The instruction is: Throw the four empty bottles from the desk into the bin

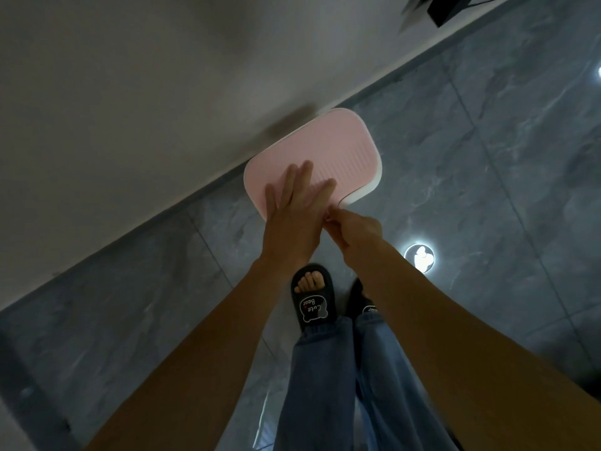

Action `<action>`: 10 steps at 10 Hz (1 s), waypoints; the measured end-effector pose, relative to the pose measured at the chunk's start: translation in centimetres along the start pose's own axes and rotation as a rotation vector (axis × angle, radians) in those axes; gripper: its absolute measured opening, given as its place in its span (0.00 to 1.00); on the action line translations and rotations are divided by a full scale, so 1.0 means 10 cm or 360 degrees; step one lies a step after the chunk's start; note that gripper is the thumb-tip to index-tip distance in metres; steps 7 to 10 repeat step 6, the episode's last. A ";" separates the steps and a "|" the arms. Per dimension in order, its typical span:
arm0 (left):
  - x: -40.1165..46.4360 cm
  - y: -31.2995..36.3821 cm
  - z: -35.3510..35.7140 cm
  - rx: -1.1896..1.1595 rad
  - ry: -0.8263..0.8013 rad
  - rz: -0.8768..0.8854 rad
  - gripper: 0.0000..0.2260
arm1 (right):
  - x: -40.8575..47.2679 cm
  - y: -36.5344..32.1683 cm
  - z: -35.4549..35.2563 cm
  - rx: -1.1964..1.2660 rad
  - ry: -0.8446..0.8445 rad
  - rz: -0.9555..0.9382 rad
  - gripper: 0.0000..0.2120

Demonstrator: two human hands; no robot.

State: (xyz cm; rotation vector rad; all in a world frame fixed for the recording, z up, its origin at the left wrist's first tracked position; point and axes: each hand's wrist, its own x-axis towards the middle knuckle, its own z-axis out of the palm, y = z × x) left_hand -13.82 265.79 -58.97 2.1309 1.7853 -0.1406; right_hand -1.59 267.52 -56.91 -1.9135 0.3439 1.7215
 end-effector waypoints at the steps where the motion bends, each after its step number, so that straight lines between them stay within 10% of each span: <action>1: 0.02 -0.01 0.02 -0.0040 -0.0008 -0.0011 0.36 | 0.06 0.01 -0.02 -0.0015 -0.0041 -0.0008 0.13; 4: -0.04 -0.04 -0.09 -0.0190 -0.0137 -0.0016 0.31 | 0.05 -0.03 -0.15 -0.0528 -0.0177 -0.0184 0.16; 6: -0.53 -0.09 -0.72 -0.0595 -0.0418 -0.0375 0.20 | -0.74 -0.11 -0.74 -0.1572 -0.0176 -0.0750 0.17; 10: -0.53 -0.09 -0.72 -0.0595 -0.0418 -0.0375 0.20 | -0.74 -0.11 -0.74 -0.1572 -0.0176 -0.0750 0.17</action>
